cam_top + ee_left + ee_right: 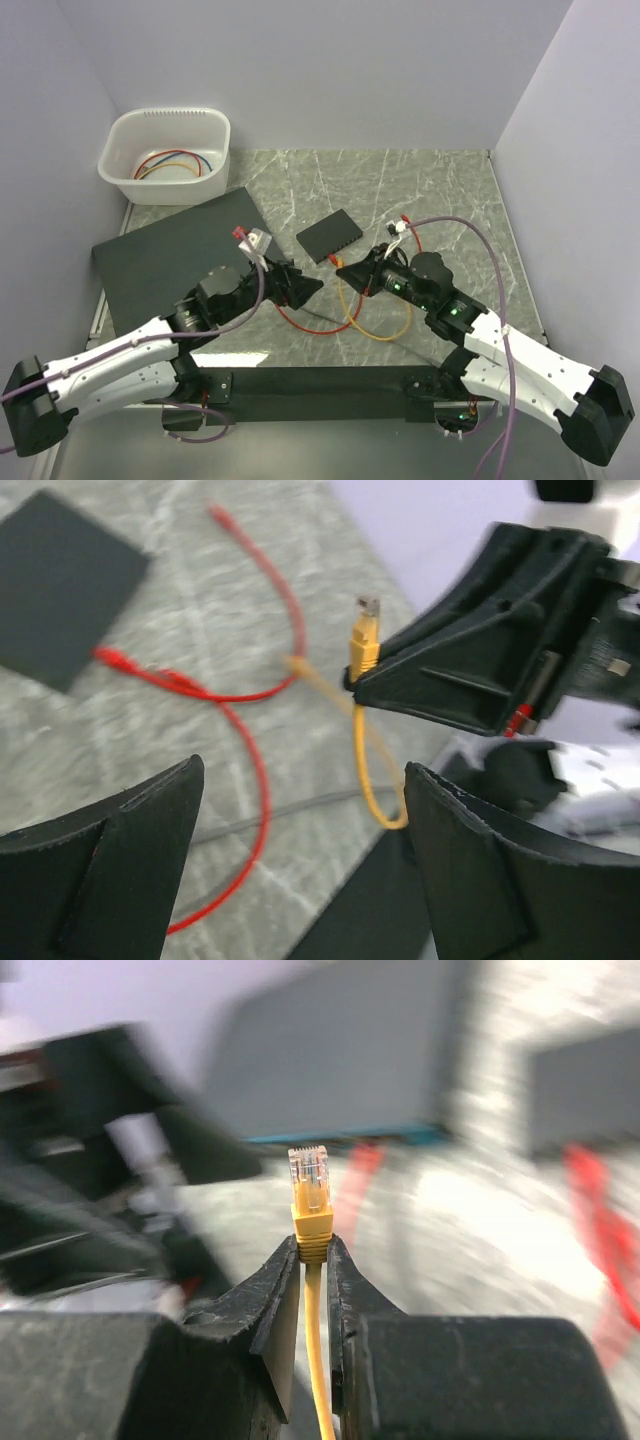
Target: Insert the plug into the switch port
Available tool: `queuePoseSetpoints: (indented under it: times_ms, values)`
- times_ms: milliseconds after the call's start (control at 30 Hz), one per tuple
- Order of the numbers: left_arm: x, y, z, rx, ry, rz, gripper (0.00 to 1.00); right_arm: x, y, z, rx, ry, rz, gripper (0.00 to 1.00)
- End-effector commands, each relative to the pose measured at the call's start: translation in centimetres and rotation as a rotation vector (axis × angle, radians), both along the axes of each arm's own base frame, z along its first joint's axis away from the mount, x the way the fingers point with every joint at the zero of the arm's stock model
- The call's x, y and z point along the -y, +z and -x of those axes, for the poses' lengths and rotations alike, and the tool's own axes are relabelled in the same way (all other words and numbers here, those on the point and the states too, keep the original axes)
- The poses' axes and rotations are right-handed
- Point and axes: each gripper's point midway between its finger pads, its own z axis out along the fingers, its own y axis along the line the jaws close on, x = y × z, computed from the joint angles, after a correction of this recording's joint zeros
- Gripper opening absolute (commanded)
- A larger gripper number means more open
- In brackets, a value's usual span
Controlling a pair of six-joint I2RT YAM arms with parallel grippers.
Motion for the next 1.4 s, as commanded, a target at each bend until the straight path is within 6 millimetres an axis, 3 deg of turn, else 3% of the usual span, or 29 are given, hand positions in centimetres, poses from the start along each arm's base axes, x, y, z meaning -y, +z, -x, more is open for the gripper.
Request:
queuePoseSetpoints:
  times_ms: [0,67,133,167,233,267,433,467,500,700,867,967,1000,1200,1367]
  values:
    - [-0.3,0.9,-3.8,0.016,0.149,-0.028,0.87,4.9,-3.7,-3.8,-0.076,-0.298,0.229,0.0]
    - [-0.7,0.7,-6.1,0.004,0.195,-0.037,0.86,6.6,-6.3,-4.8,-0.131,-0.371,0.342,0.0]
    - [-0.5,0.3,-8.7,-0.014,0.216,-0.038,0.85,7.7,-7.1,-5.8,-0.151,-0.433,0.409,0.0]
    - [-1.7,0.1,-10.7,-0.031,0.263,-0.027,0.83,8.5,-8.4,-6.3,-0.181,-0.467,0.468,0.0]
    - [-1.4,-0.5,-13.3,-0.057,0.267,-0.025,0.82,9.5,-8.5,-7.6,-0.207,-0.522,0.483,0.0]
    - [-2.2,-0.7,-15.1,-0.064,0.298,-0.024,0.81,9.4,-8.8,-8.3,-0.232,-0.525,0.488,0.0]
    - [0.2,-1.8,-20.9,-0.077,0.219,-0.057,0.78,9.6,-9.8,-11.0,-0.267,-0.558,0.552,0.0]
    - [0.3,-4.2,-22.2,-0.113,0.22,-0.104,0.76,9.3,-10.4,-11.9,-0.279,-0.559,0.587,0.0]
    - [0.8,-3.1,-23.4,-0.089,0.219,-0.097,0.76,9.5,-10.7,-12.4,-0.284,-0.574,0.616,0.0]
    - [2.3,-6.2,-28.2,-0.11,0.209,-0.153,0.73,8.8,-14.4,-14.3,-0.353,-0.55,0.749,0.0]
    - [2.7,-8.5,-30.0,-0.126,0.176,-0.171,0.72,8.1,-16.0,-14.8,-0.374,-0.5,0.811,0.0]
    - [3.2,-11.0,-30.9,-0.15,0.156,-0.214,0.71,7.4,-16.1,-15.3,-0.374,-0.469,0.825,0.0]
    - [3.4,-10.9,-31.2,-0.143,0.145,-0.214,0.71,7.3,-16.1,-15.5,-0.37,-0.465,0.834,0.0]
    - [5.0,-12.9,-30.7,-0.169,0.052,-0.185,0.7,5.5,-15.5,-16.6,-0.334,-0.412,0.867,0.0]
    - [5.7,-13.9,-30.0,-0.19,-0.002,-0.165,0.69,4.6,-16.8,-16.2,-0.351,-0.345,0.907,0.0]
